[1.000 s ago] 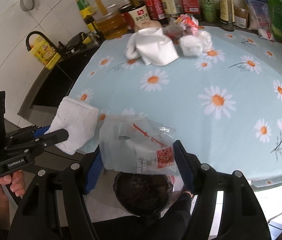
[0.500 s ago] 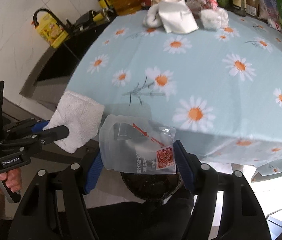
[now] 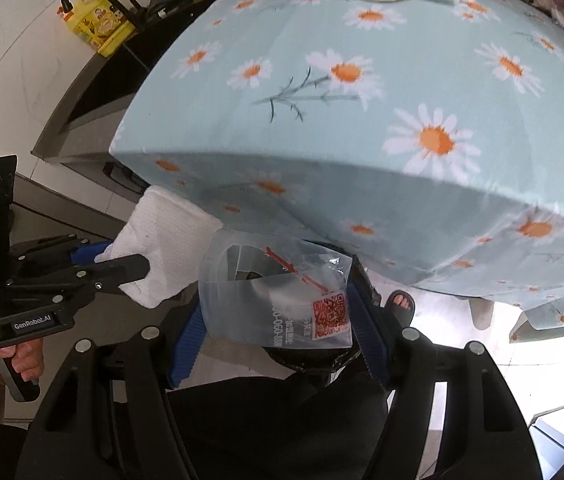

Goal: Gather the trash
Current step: 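Open the right tool over the black bin to drop the plastic bag, then move the right tool back to the table and grasp the white paper cup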

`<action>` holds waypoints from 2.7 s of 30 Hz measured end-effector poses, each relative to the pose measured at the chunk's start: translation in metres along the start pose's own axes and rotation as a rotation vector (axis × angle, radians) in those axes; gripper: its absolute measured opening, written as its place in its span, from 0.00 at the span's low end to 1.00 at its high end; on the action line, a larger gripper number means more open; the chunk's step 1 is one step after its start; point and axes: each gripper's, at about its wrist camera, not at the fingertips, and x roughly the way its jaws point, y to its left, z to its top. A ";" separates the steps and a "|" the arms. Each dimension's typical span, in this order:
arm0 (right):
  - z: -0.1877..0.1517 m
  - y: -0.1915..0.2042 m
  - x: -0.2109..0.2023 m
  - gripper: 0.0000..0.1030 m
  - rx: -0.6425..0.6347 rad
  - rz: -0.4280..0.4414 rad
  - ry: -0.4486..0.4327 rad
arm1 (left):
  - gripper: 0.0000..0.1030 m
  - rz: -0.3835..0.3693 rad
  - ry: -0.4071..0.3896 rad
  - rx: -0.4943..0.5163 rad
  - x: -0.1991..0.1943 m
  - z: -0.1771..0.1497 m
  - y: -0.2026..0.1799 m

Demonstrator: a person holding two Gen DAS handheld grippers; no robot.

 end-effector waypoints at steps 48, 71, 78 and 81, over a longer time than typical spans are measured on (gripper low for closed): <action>0.025 -0.010 -0.065 0.78 0.058 -0.055 -0.174 | 0.53 -0.014 -0.124 0.011 -0.046 0.049 -0.014; 0.136 -0.038 -0.113 0.90 -0.102 -0.067 -0.322 | 0.66 0.042 -0.280 -0.041 -0.076 0.115 -0.033; 0.197 -0.051 -0.104 0.90 -0.190 -0.019 -0.307 | 0.66 0.103 -0.301 -0.121 -0.076 0.134 -0.037; 0.219 -0.054 -0.095 0.90 -0.232 -0.002 -0.292 | 0.66 0.125 -0.312 -0.151 -0.075 0.139 -0.038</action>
